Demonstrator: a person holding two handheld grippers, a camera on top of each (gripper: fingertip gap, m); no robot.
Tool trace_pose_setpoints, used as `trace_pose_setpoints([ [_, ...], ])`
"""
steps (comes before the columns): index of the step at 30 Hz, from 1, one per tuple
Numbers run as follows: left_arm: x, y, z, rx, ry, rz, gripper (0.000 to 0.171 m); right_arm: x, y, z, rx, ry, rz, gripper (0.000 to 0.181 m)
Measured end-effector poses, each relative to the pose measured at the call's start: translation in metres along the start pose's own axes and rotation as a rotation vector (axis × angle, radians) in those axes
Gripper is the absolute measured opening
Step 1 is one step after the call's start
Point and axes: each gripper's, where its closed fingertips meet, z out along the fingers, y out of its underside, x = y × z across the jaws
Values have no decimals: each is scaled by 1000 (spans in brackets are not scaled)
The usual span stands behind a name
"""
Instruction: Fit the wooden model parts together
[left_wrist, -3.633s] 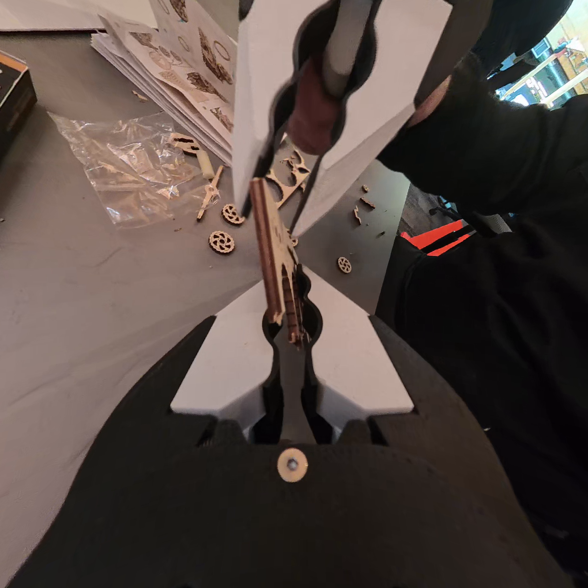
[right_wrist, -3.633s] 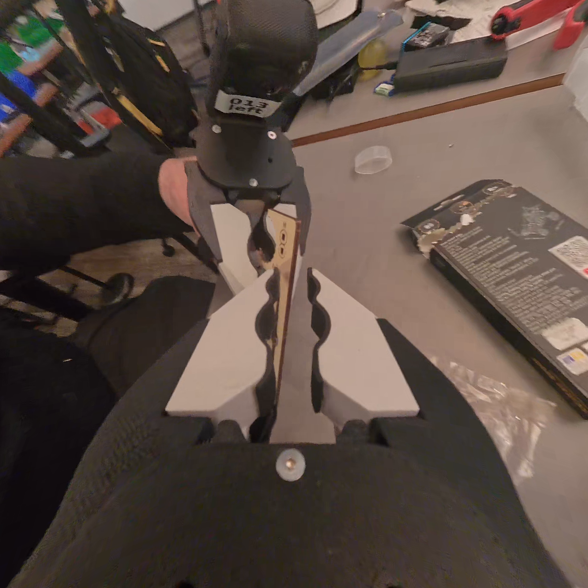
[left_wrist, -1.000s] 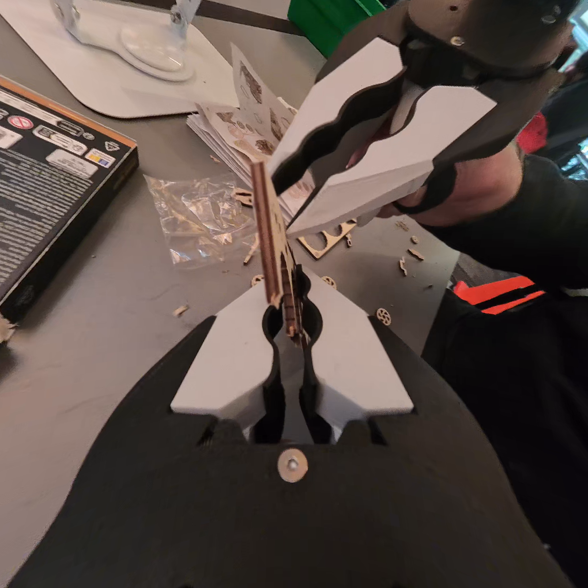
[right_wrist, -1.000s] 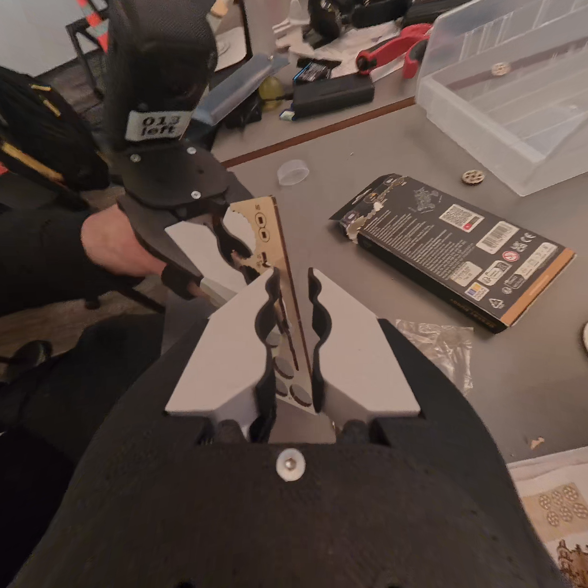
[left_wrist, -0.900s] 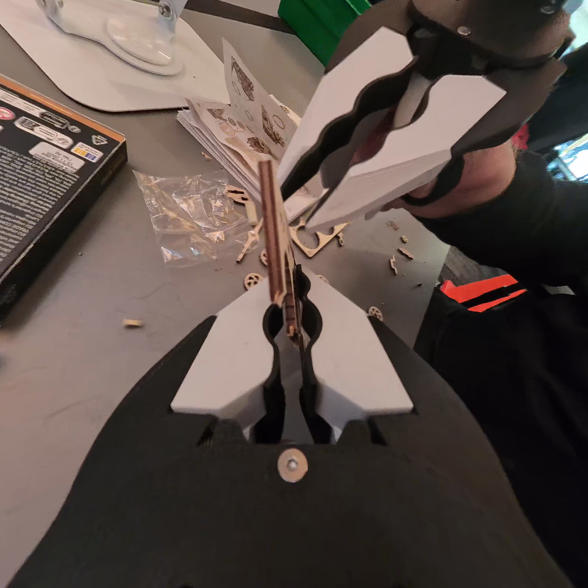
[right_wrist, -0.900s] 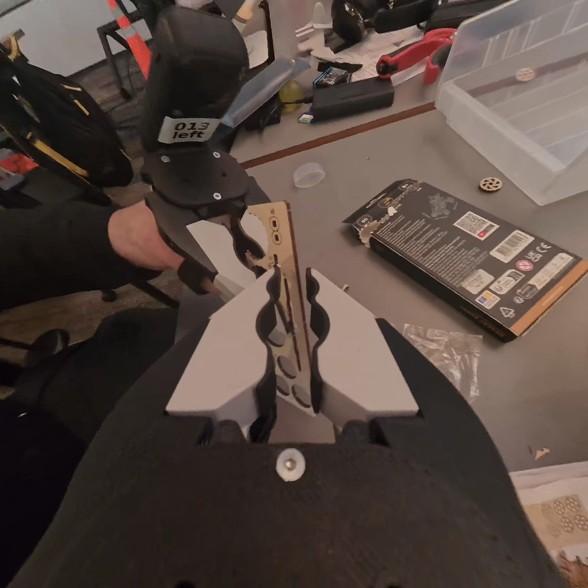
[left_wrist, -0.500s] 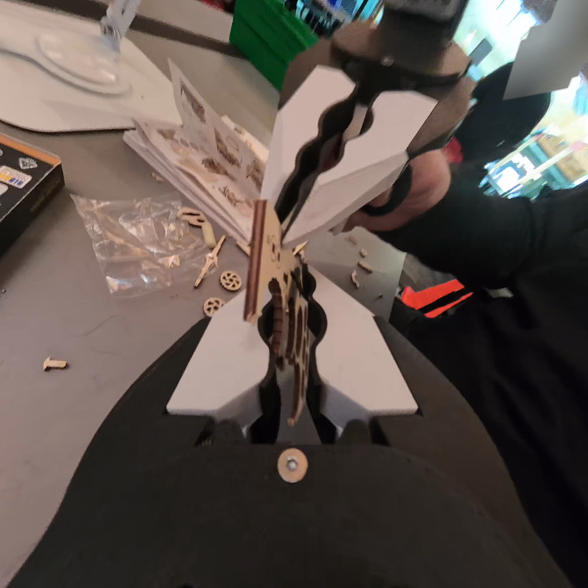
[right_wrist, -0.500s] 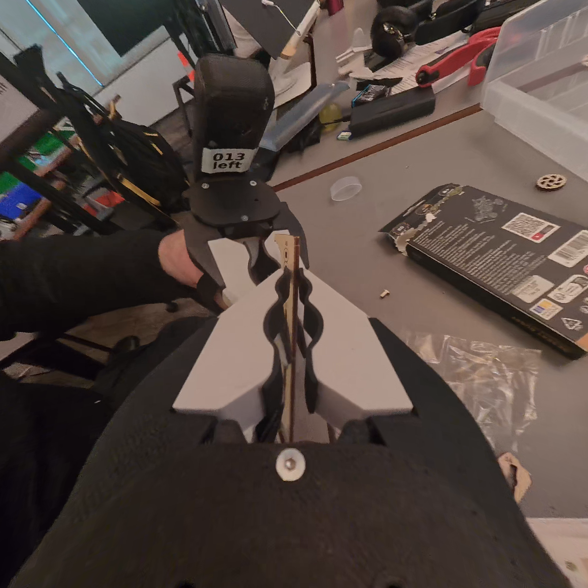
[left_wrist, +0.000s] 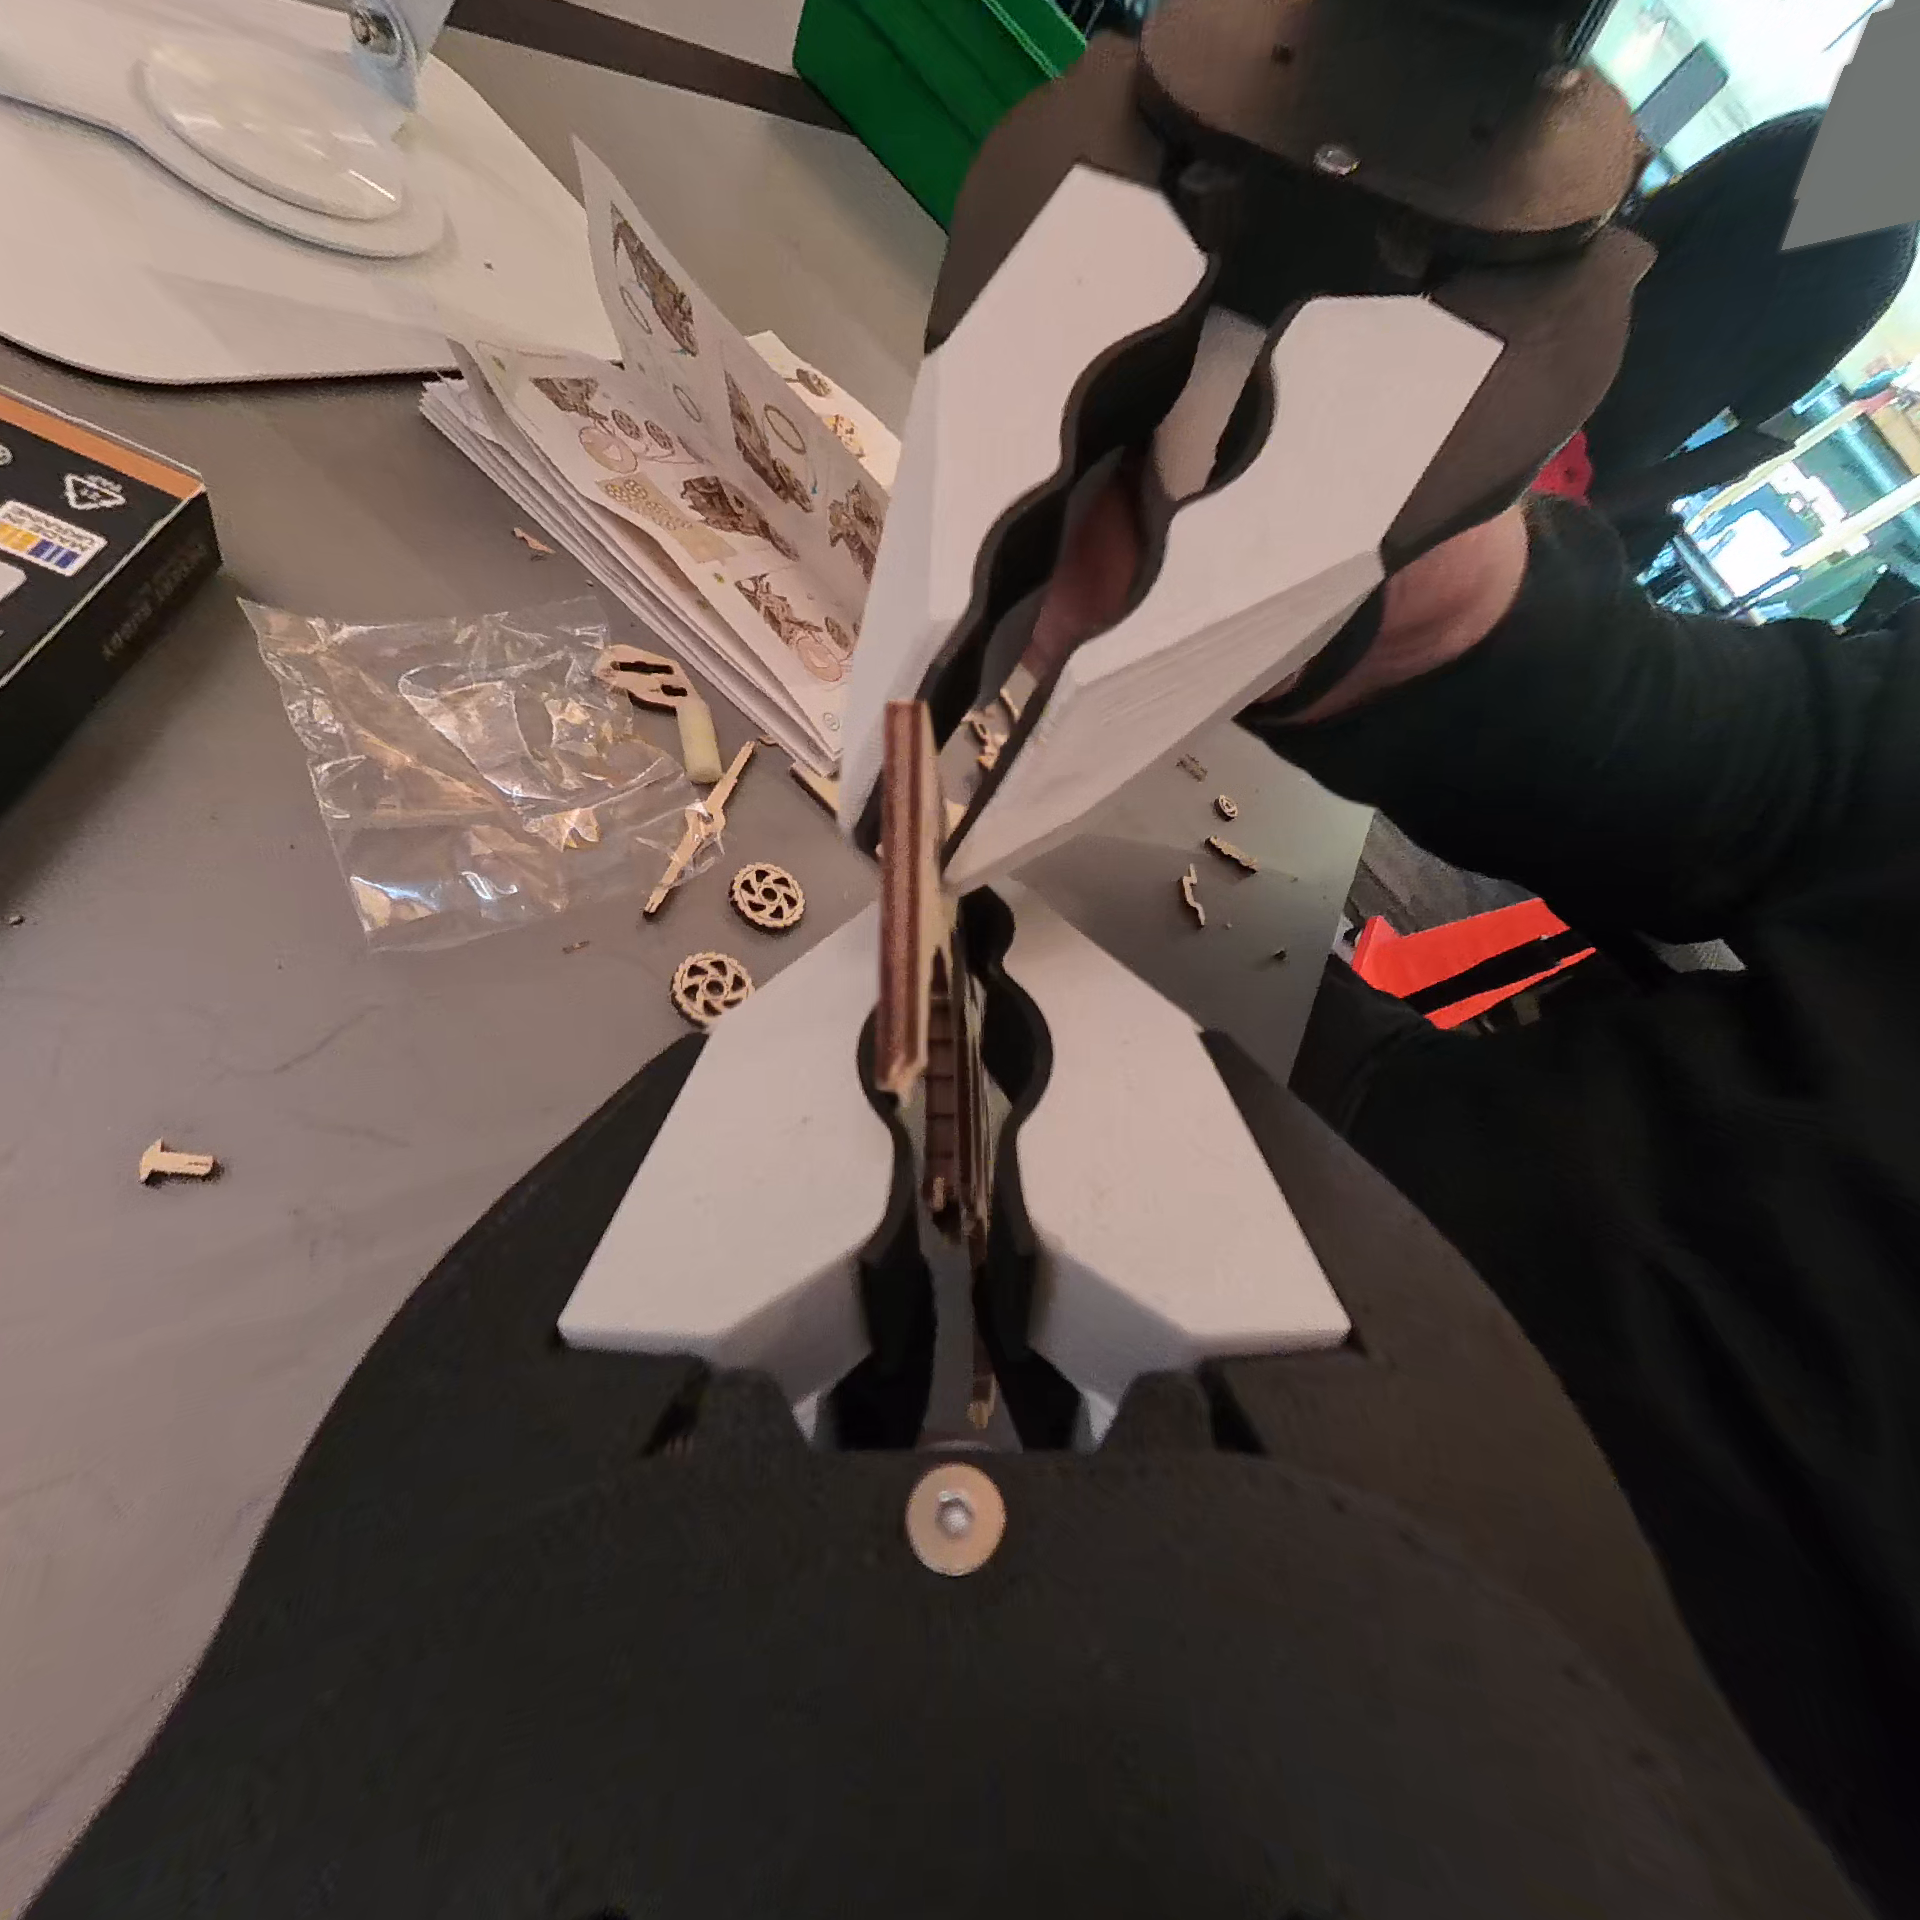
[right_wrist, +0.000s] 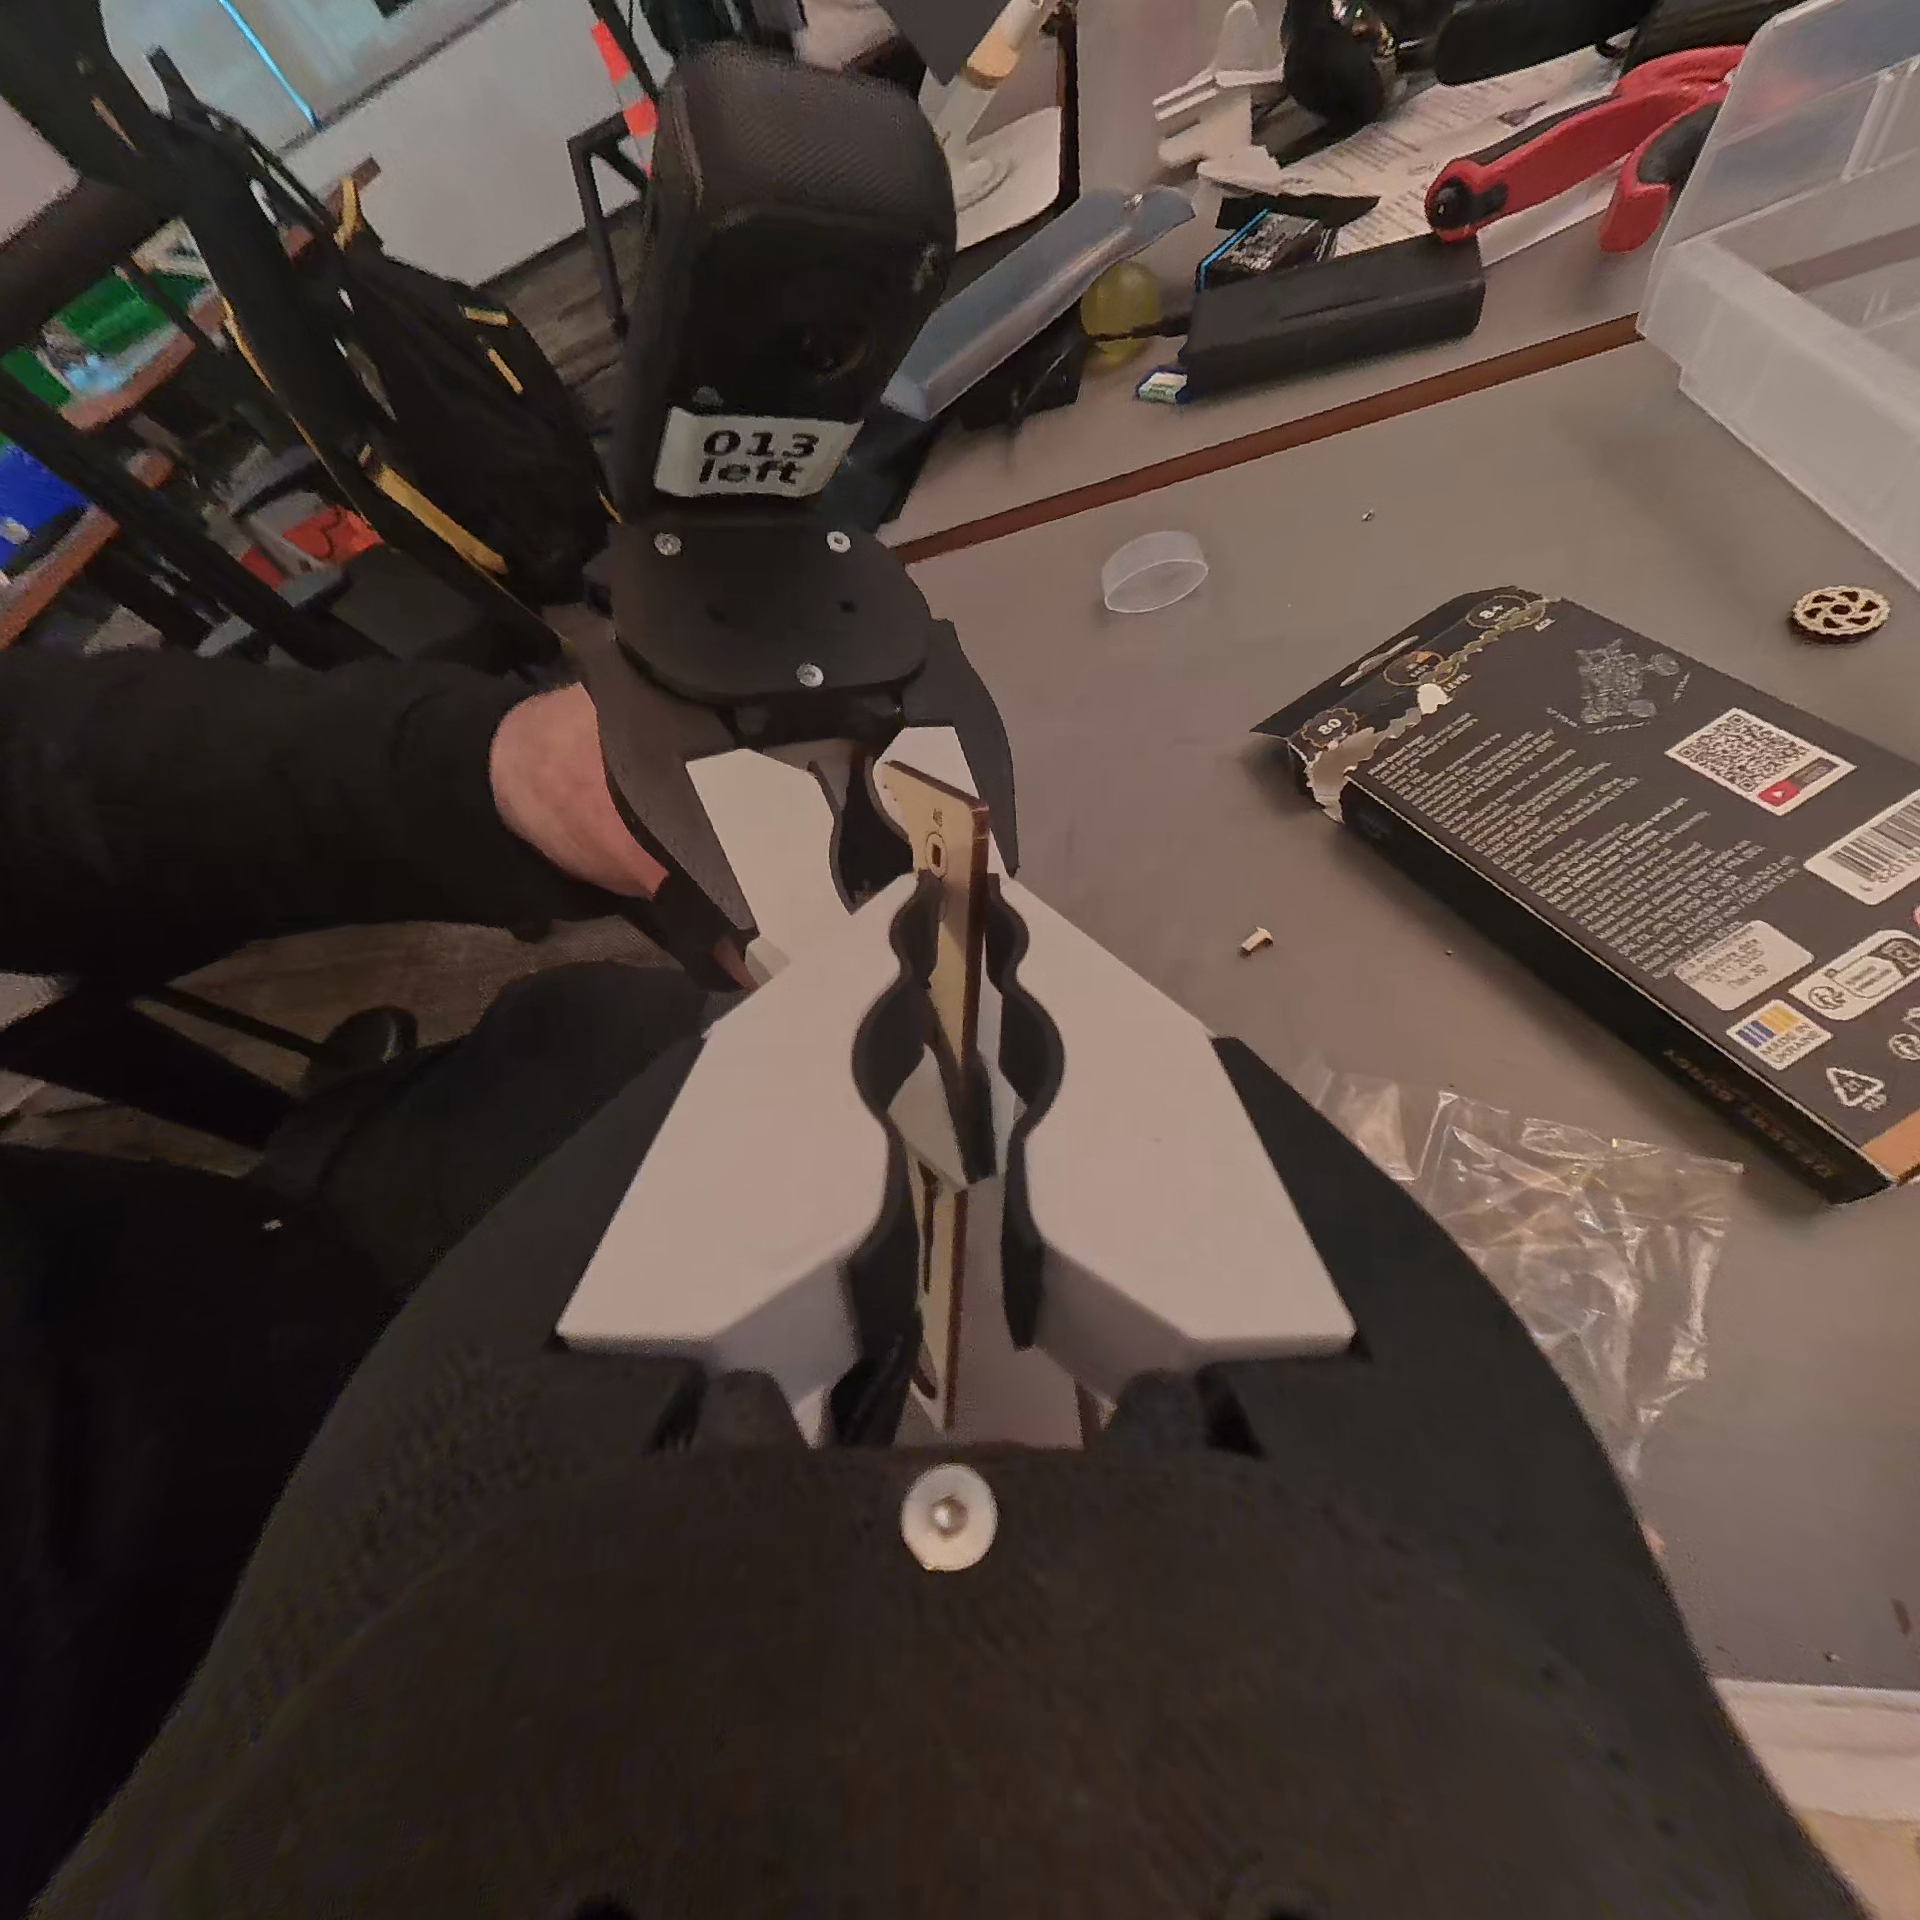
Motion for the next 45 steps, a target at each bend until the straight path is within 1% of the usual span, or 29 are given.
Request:
trace_pose_setpoints([
  [3,2,3,3,-28,1,5,1,-1,5,-2,-31,-24,-47,5],
  [6,0,6,6,-48,-41,26,1,2,9,-4,-75,-6,-114,6],
  [10,-9,7,7,-83,-159,84,2,7,11,-5,-110,96,-158,7],
  [13,-15,7,8,-74,-208,77,3,12,12,-3,-111,178,-177,7],
  [16,-18,10,8,-93,-226,79,4,15,15,-2,-121,239,-180,7],
  [18,-18,6,7,-66,-208,56,2,14,11,-2,-106,286,-216,7],
  [20,-14,7,7,-70,-177,38,1,11,8,-4,-81,242,-184,8],
  [22,-9,0,6,-21,-128,4,0,9,1,-11,-25,159,-98,8],
  [23,-9,1,6,-31,-124,8,1,9,-4,-14,9,135,-70,4],
  [26,-6,1,8,-34,-113,10,1,6,-2,-11,1,95,-55,9],
  [29,-6,2,9,-41,-115,13,1,6,-2,-9,12,59,-12,8],
  [34,-8,4,12,-63,-172,70,3,9,2,-10,-12,78,-13,8],
  [38,-9,2,14,-59,-214,95,3,13,4,-11,-44,156,-84,7],
  [39,-10,4,17,-78,-246,116,5,19,6,-11,-64,213,-116,6],
  [40,-13,4,18,-84,-273,117,5,20,7,-11,-66,234,-130,6],
  [45,-12,5,18,-70,-216,69,2,16,6,-12,-24,147,-62,6],
])
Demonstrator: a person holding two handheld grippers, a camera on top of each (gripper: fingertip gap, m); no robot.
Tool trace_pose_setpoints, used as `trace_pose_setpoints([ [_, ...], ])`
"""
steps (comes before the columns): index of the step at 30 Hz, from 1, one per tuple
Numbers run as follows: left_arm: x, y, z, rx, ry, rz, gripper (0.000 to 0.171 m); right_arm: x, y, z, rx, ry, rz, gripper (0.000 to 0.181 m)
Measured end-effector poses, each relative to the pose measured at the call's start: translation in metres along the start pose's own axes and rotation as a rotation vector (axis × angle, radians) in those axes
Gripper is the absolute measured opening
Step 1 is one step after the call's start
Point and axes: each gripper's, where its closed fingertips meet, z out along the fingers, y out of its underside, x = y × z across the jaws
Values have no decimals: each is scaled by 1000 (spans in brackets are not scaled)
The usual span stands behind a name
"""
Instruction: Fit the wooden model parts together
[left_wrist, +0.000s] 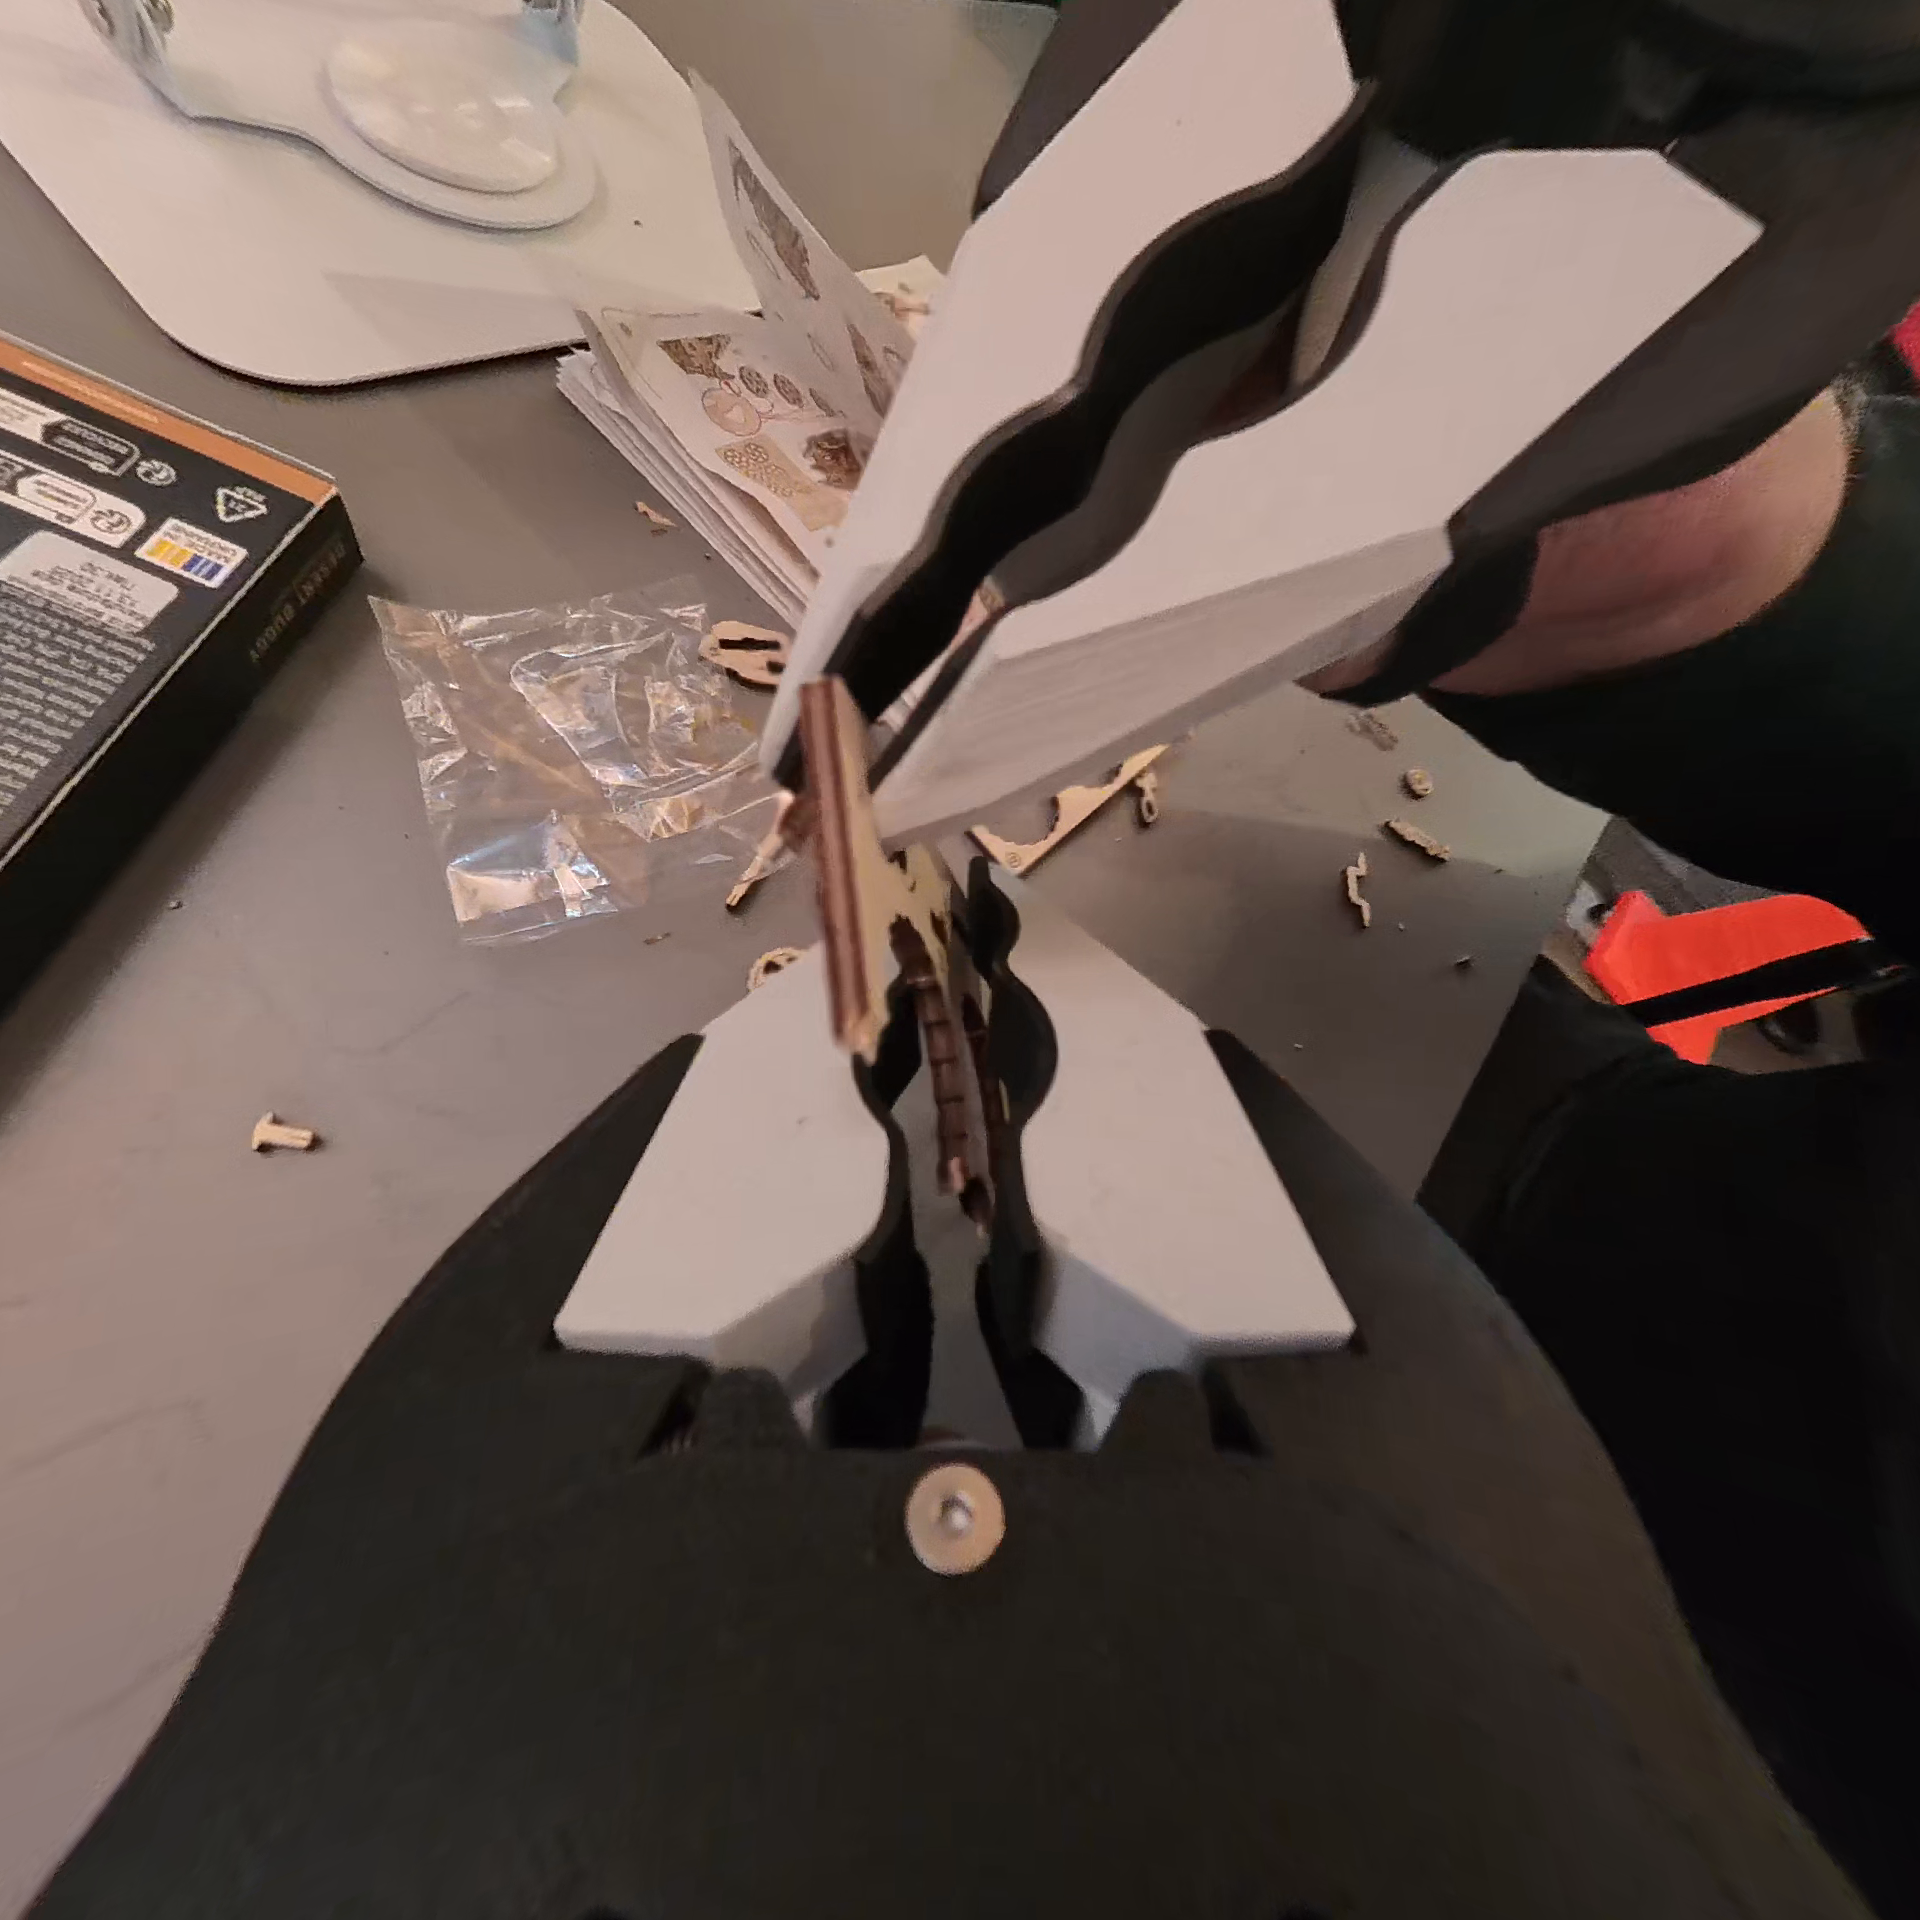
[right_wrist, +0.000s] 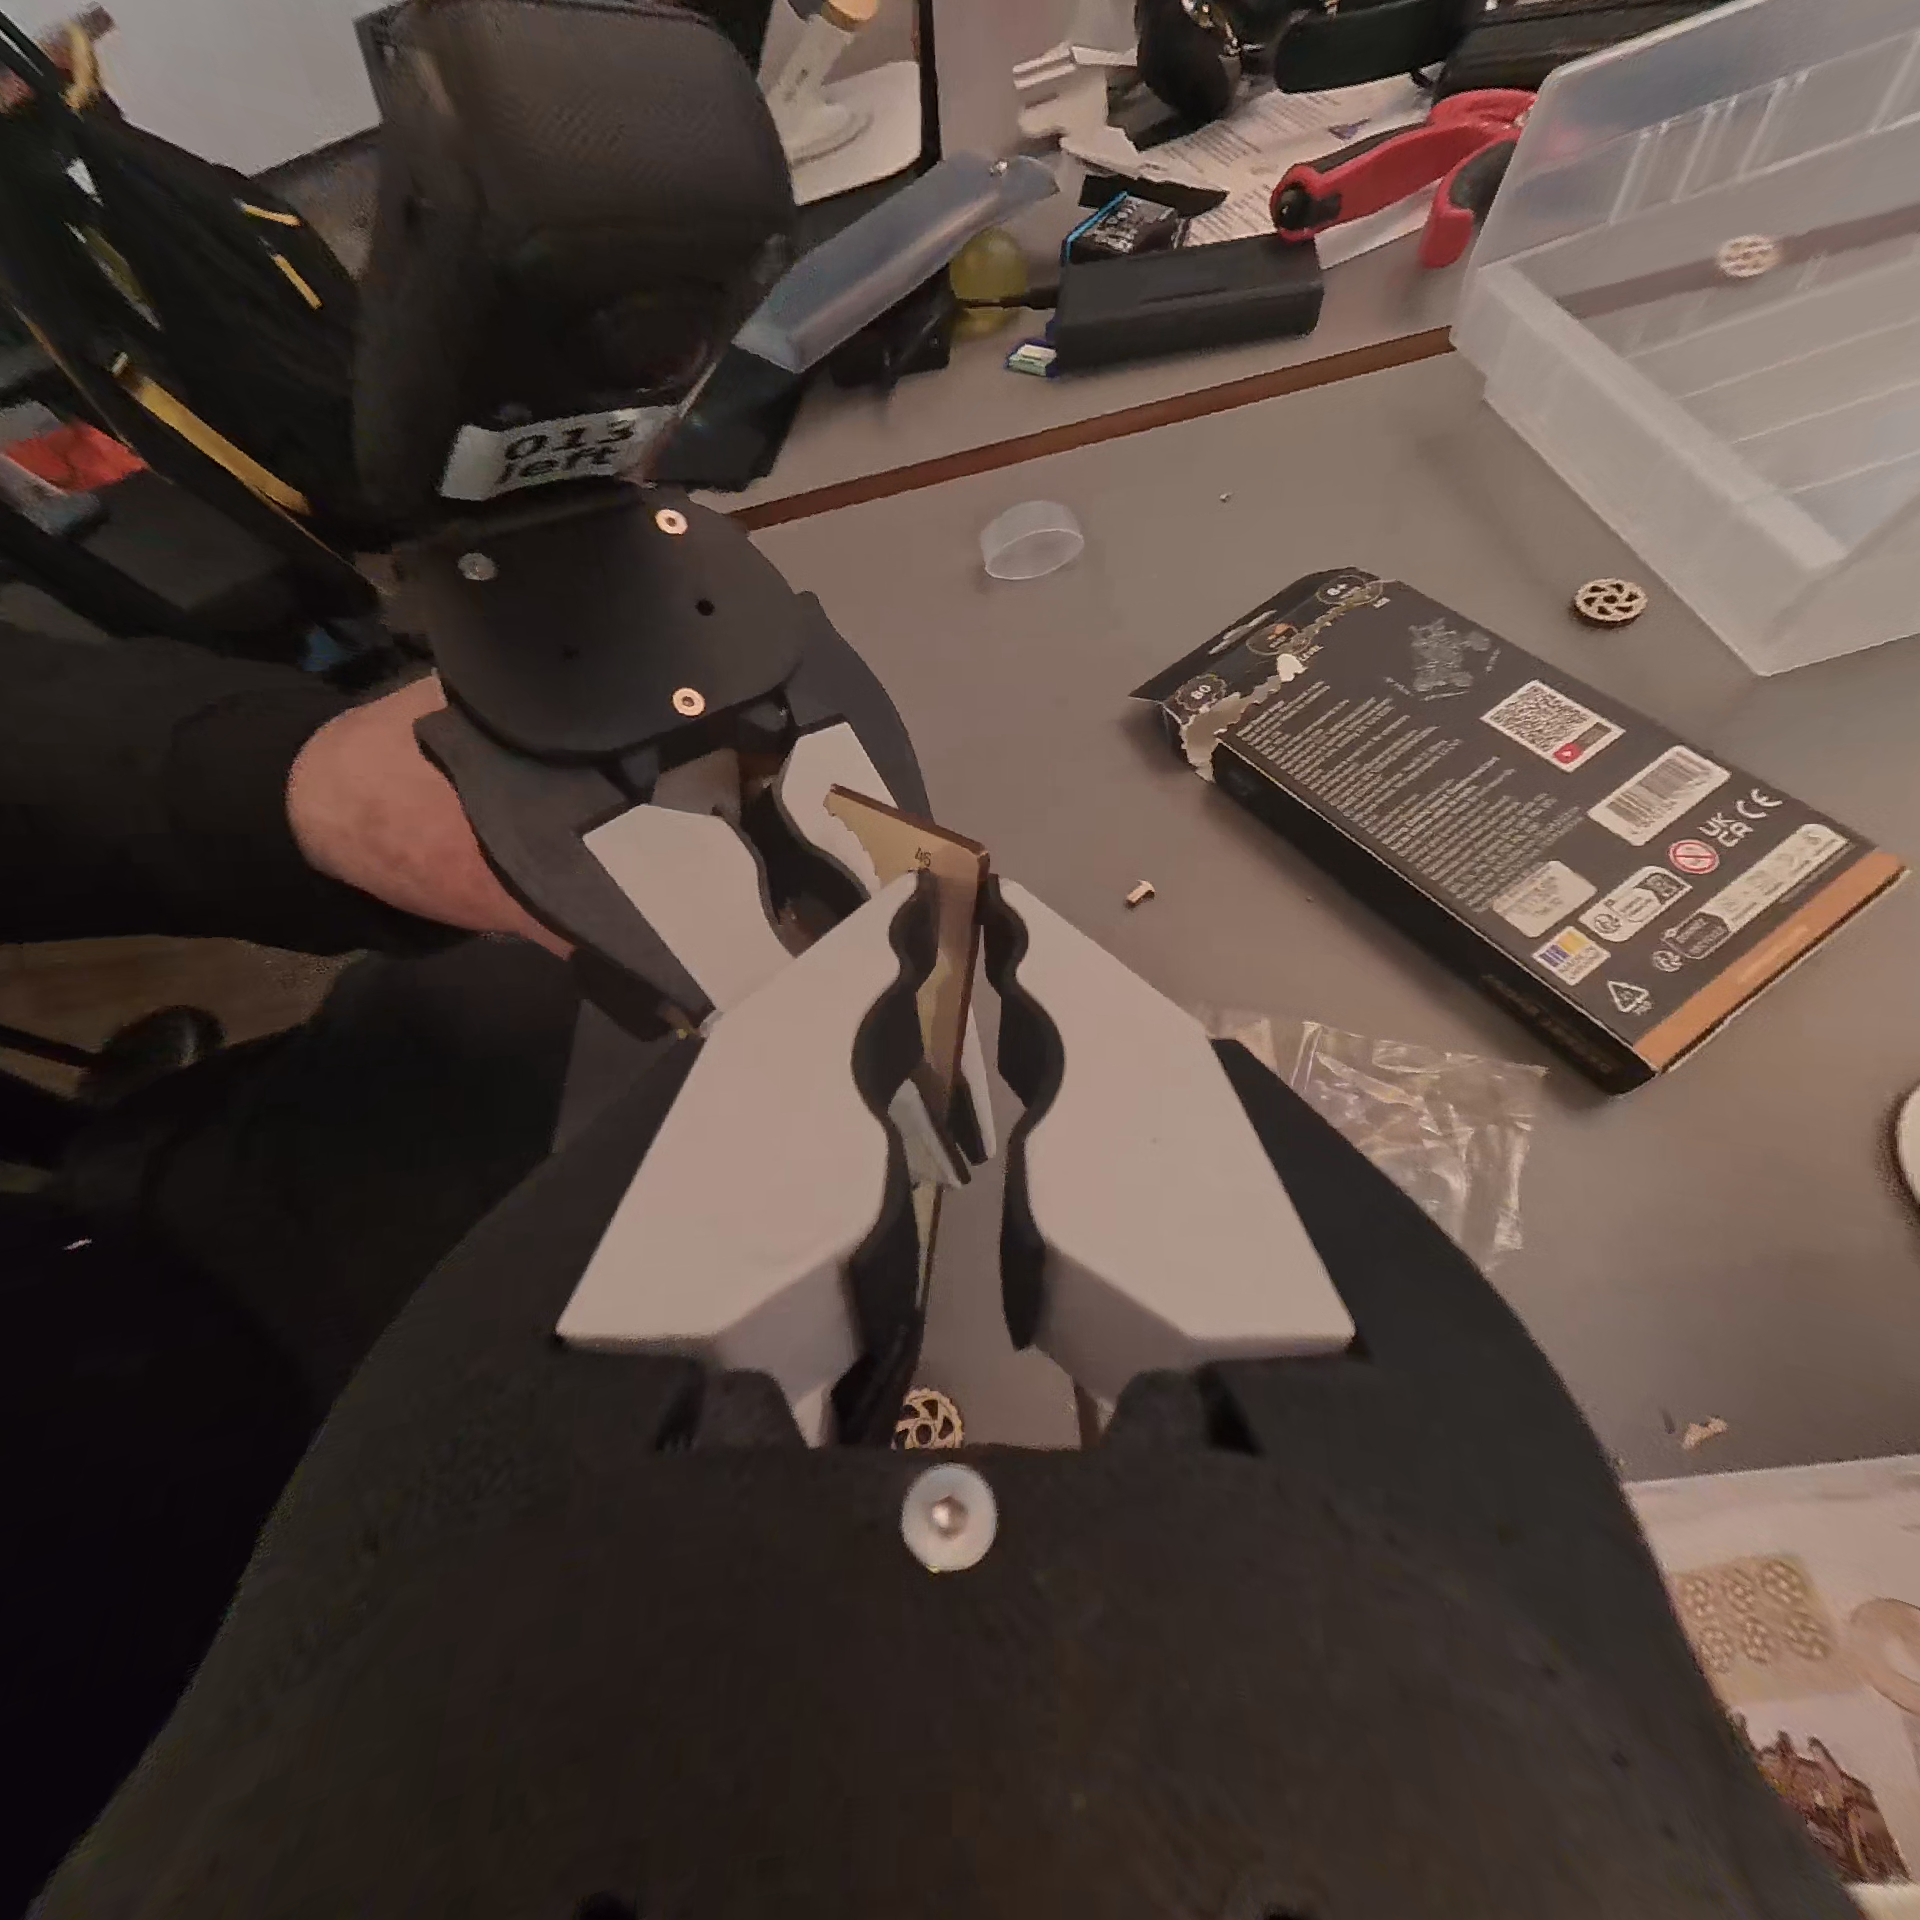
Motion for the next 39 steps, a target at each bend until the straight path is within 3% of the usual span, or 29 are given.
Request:
trace_pose_setpoints([
  [7,13,-4,-3,53,181,-96,0,-1,-4,-11,-14,-54,5,7],
  [12,20,-4,-8,46,199,-1,0,-14,-14,-26,42,-195,67,9],
  [16,27,-14,-22,16,39,269,0,-26,-29,-51,110,-306,145,10],
  [21,22,-30,-42,-120,-444,875,0,-50,-25,-65,56,-363,124,18],
  [23,20,-32,-45,-161,-561,1032,0,-58,-19,-67,25,-374,120,21],
  [30,12,-21,-40,-233,-648,1211,0,-66,-4,-74,-21,-324,22,16],
  [34,22,-22,-35,-193,-519,1037,1,-70,-1,-72,-14,-236,-160,19],
  [39,42,-22,-26,-99,-215,616,1,-67,2,-67,-44,-172,-278,30],
])
